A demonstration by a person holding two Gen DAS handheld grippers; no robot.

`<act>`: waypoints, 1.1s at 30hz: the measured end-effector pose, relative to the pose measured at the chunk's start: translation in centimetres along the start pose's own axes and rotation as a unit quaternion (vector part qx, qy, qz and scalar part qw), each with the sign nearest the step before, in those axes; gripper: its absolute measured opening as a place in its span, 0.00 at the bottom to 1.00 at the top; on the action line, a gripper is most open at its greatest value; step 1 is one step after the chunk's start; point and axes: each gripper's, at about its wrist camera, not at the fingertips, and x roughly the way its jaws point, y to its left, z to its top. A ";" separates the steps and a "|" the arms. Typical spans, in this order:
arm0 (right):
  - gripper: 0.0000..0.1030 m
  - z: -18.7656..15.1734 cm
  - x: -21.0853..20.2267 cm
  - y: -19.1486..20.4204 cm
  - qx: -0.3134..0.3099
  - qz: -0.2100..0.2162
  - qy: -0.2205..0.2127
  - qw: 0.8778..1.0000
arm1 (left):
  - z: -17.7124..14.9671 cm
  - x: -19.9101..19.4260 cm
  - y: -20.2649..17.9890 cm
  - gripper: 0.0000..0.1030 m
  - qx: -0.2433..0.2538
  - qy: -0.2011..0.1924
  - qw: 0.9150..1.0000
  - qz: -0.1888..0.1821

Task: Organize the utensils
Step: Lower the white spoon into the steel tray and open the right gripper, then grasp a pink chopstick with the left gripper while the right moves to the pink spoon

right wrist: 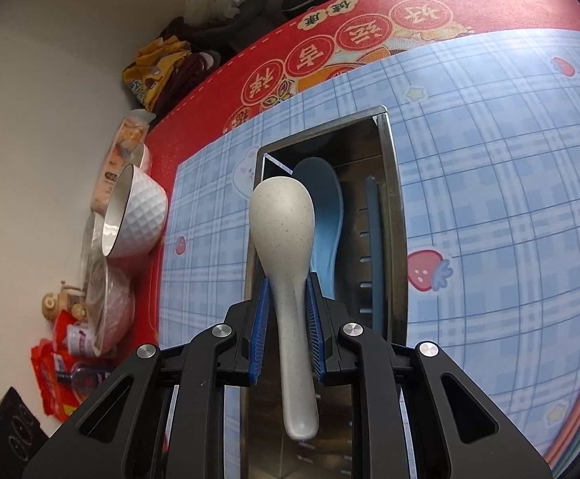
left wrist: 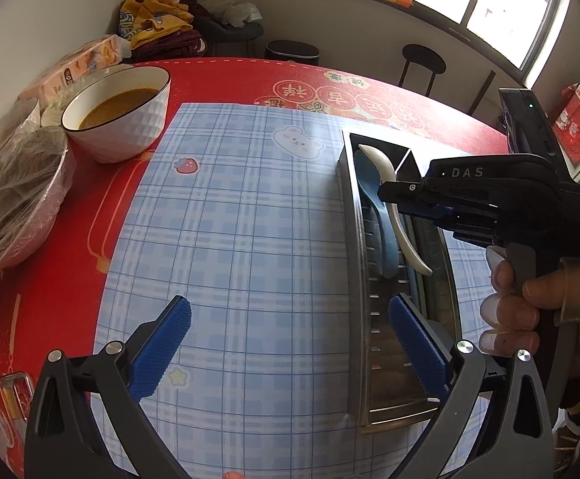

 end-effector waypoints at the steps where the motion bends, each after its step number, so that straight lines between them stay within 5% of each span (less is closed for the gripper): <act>1: 0.19 0.2 0.2 -0.1 0.006 0.004 0.001 1.000 | -0.1 0.0 0.1 0.94 -0.001 0.001 1.000 0.001; 14: 0.20 1.7 -1.5 -0.8 -0.004 0.003 -0.021 1.000 | 0.6 -0.4 -1.0 0.94 0.002 -0.012 1.000 -0.004; 25: 0.20 -1.8 -9.3 -3.7 -0.080 -0.061 -0.092 0.991 | 1.1 -1.9 -4.0 0.94 0.017 -0.030 0.999 -0.014; 33: 0.20 -4.8 -16.3 -8.7 -0.097 -0.113 -0.134 0.980 | 0.2 -2.6 -9.5 0.94 0.049 -0.024 0.998 -0.042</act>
